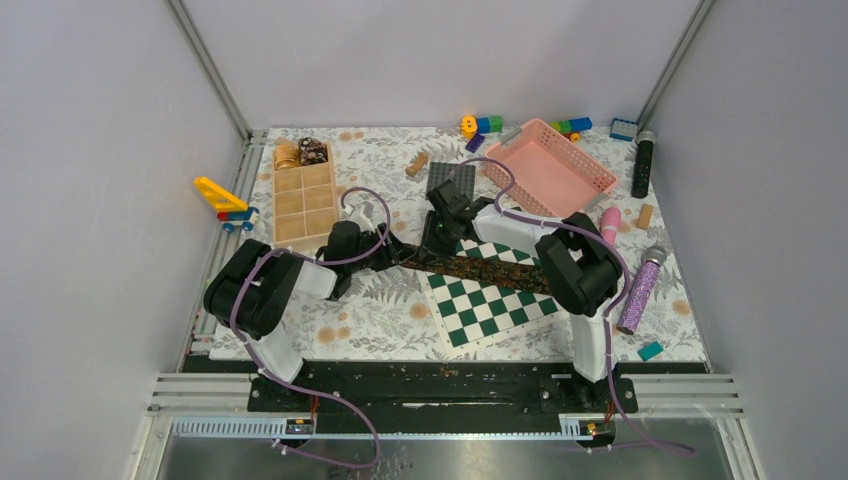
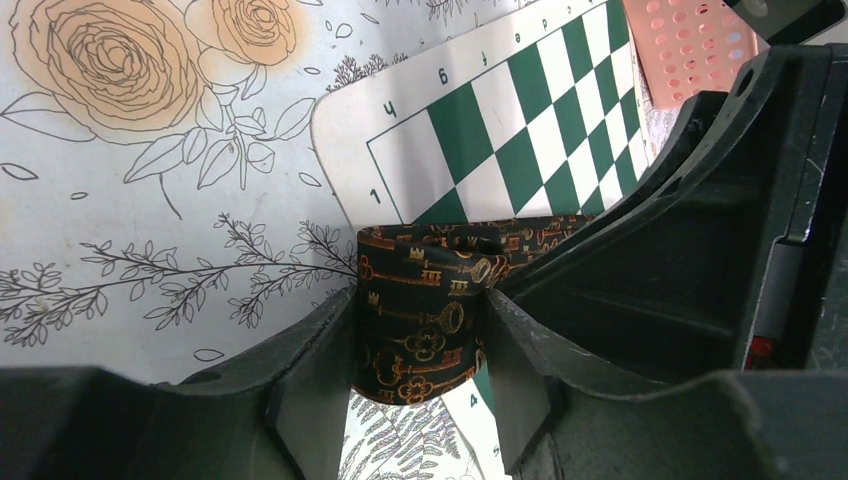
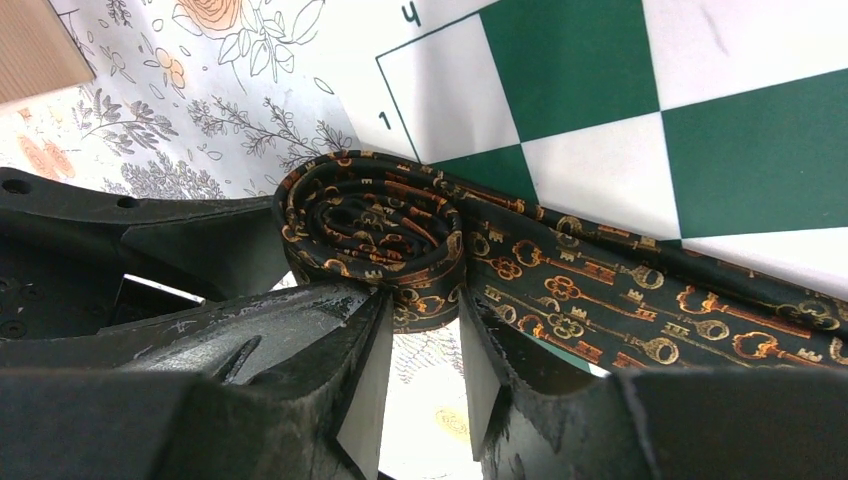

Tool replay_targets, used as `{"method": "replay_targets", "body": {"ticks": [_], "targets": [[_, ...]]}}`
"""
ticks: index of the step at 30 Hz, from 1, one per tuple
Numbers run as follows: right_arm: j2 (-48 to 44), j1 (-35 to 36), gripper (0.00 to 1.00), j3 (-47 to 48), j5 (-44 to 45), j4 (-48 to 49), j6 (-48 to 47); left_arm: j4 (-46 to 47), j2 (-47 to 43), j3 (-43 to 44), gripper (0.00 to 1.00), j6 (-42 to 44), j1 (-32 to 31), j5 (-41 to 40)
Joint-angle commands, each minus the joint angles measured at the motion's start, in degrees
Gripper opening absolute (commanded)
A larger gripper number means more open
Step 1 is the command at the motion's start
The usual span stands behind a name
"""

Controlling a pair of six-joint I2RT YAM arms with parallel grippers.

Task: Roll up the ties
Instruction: Roll the tie at the center of the board.

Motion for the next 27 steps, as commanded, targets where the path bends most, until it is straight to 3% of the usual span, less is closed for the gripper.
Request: {"method": "replay_targets", "body": {"ticks": [1, 19, 27], "targets": [[-3.32, 0.46, 0.39, -1.23, -0.75, 1.28, -0.22, 3.42, -0.79, 0.51, 0.48, 0.15, -0.1, 2.74], [-26.32, -7.78, 0.45, -15.23, 3.84, -1.32, -6.06, -16.09, -7.71, 7.78, 0.47, 6.12, -2.0, -5.04], [-31.77, -11.14, 0.45, -20.51, 4.22, -1.3, -7.23, -29.04, -8.84, 13.96, 0.45, 11.6, -6.57, -14.5]]}}
